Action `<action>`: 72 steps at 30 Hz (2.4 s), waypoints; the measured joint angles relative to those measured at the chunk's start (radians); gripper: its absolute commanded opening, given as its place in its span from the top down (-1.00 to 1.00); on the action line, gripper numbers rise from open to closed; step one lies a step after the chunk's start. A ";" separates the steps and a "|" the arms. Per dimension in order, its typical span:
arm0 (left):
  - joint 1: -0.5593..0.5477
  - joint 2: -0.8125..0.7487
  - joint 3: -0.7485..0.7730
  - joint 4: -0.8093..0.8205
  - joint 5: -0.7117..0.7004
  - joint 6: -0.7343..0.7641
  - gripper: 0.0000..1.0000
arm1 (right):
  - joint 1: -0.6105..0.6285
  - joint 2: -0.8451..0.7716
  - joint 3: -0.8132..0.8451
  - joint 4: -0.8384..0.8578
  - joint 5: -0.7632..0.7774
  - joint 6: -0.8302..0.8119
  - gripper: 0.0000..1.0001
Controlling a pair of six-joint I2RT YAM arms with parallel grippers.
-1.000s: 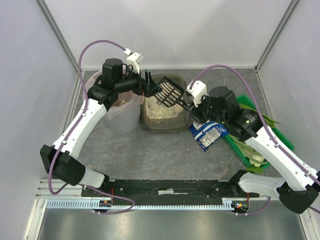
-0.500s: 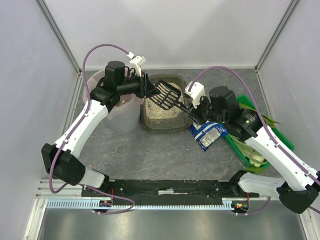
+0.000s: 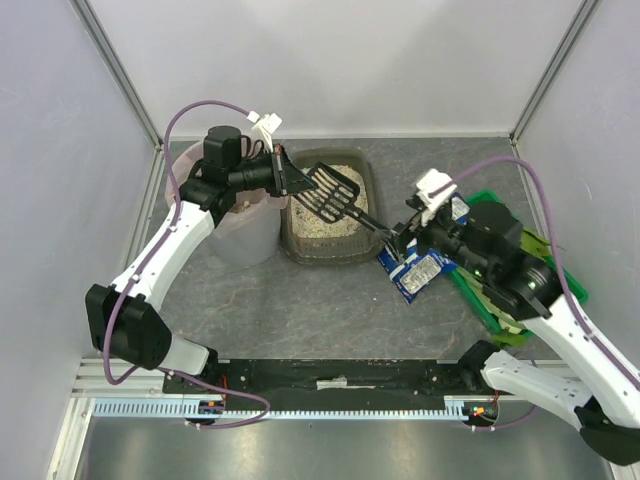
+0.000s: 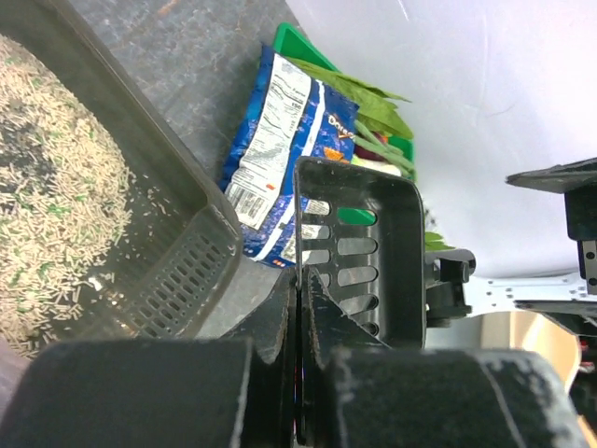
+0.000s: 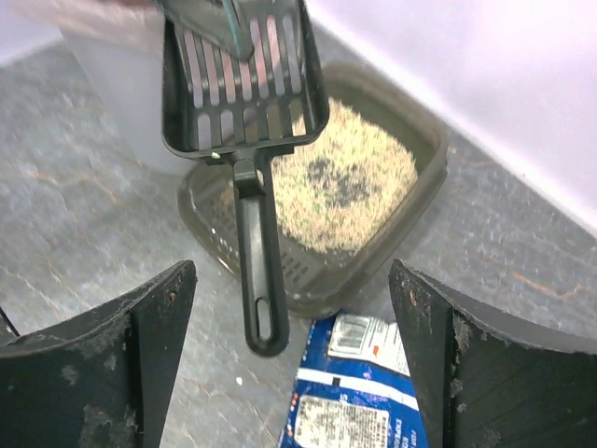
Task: Clean the litter box
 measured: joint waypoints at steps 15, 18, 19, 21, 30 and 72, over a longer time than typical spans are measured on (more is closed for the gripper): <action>0.076 0.002 -0.096 0.215 0.196 -0.271 0.96 | -0.002 -0.201 -0.298 0.349 -0.087 0.012 -0.56; 0.077 0.002 -0.097 0.228 0.212 -0.287 0.96 | -0.002 -0.194 -0.309 0.395 -0.103 -0.002 -0.49; 0.077 0.002 -0.097 0.230 0.218 -0.291 0.97 | -0.002 -0.190 -0.309 0.414 -0.108 -0.008 -0.45; 0.077 0.002 -0.097 0.241 0.224 -0.296 0.96 | -0.002 -0.172 -0.309 0.460 -0.113 -0.018 -0.42; 0.082 0.002 -0.097 0.243 0.243 -0.306 0.96 | -0.002 -0.114 -0.310 0.553 -0.140 -0.024 -0.22; 0.085 -0.040 -0.073 0.112 0.126 -0.127 -0.57 | -0.002 -0.108 -0.274 0.444 -0.016 0.050 1.00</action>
